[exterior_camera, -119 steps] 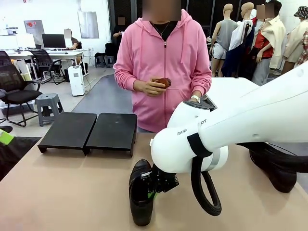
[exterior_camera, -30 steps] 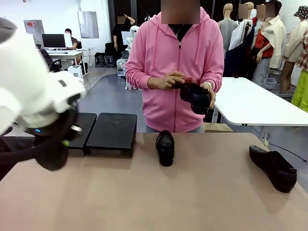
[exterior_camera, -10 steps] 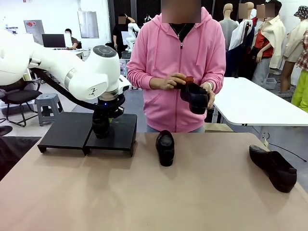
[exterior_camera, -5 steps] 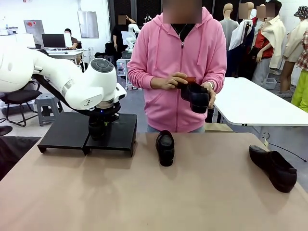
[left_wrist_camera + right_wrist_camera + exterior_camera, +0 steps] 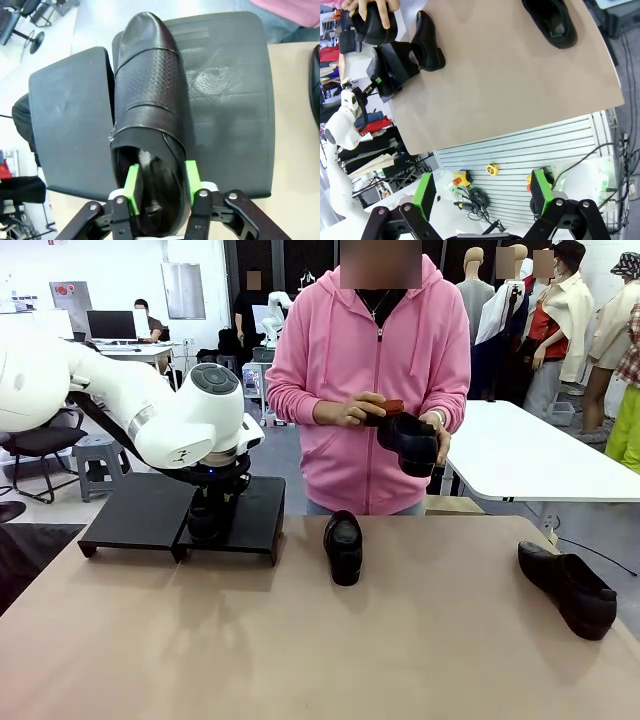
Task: Organize the shoes by placing them on the stand.
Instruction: Place the Shoe from the middle of the table onto the Shoes Stand, then pick up one Shoe and place it in the middle of the table.
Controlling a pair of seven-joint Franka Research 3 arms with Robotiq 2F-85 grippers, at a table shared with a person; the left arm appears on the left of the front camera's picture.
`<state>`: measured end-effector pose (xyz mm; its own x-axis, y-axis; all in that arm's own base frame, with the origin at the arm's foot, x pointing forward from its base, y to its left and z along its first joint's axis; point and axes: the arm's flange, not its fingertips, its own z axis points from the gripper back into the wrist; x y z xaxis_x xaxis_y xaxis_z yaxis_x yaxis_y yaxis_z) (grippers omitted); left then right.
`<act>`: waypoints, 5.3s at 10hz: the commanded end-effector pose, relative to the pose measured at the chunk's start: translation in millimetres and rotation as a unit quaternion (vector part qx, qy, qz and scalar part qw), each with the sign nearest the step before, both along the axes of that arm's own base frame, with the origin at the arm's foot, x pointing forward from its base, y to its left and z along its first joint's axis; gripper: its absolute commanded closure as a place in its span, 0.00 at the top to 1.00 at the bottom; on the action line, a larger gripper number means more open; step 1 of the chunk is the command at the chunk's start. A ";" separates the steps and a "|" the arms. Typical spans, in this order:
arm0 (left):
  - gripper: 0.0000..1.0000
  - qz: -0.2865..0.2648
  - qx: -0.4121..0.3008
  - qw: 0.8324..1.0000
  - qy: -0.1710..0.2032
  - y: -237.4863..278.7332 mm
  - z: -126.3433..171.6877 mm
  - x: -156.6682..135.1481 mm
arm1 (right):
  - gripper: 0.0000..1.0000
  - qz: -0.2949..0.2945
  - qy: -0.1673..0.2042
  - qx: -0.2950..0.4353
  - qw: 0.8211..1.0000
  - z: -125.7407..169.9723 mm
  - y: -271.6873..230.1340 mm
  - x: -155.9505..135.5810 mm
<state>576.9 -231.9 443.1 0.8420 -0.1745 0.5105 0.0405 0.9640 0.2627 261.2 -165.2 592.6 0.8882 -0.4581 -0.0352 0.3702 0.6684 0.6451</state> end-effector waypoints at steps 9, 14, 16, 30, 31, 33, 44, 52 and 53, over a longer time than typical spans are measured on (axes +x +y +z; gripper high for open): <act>1.00 -0.189 -0.184 0.952 0.157 147.8 138.1 -244.1 | 1.00 0.005 -0.008 0.011 1.000 3.8 -0.1 0.2; 1.00 -0.109 -0.443 0.886 0.079 221.2 18.6 -311.8 | 1.00 0.005 -0.008 0.011 1.000 3.8 -0.1 0.2; 0.95 -0.054 -0.519 0.852 -0.032 227.1 -13.4 -297.9 | 1.00 0.005 -0.008 0.011 1.000 3.8 -0.1 0.2; 0.95 -0.089 -0.448 0.885 0.085 257.9 83.4 -276.0 | 1.00 0.000 0.000 0.000 1.000 0.1 0.1 0.1; 0.95 -0.089 -0.448 0.885 0.085 257.9 83.4 -276.0 | 1.00 0.040 0.045 -0.131 0.990 2.0 44.9 7.1; 0.95 -0.089 -0.448 0.885 0.085 257.9 83.4 -276.0 | 1.00 0.056 0.080 -0.364 0.926 -15.3 128.3 63.4; 0.95 -0.089 -0.448 0.885 0.085 257.9 83.4 -276.0 | 1.00 0.219 -0.020 -0.356 0.908 -177.6 124.8 193.9; 0.95 -0.089 -0.448 0.885 0.085 257.9 83.4 -276.0 | 1.00 0.244 -0.035 -0.271 0.930 -250.4 89.7 238.4; 0.95 -0.089 -0.448 0.885 0.085 257.9 83.4 -276.0 | 1.00 0.241 -0.029 -0.275 0.930 -253.0 89.2 238.4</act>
<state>300.7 23.6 526.8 0.9205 0.1123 0.3744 0.1652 0.7563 -0.6330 493.5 -72.6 335.3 0.9881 0.0627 0.1405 -0.0872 0.9806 0.1758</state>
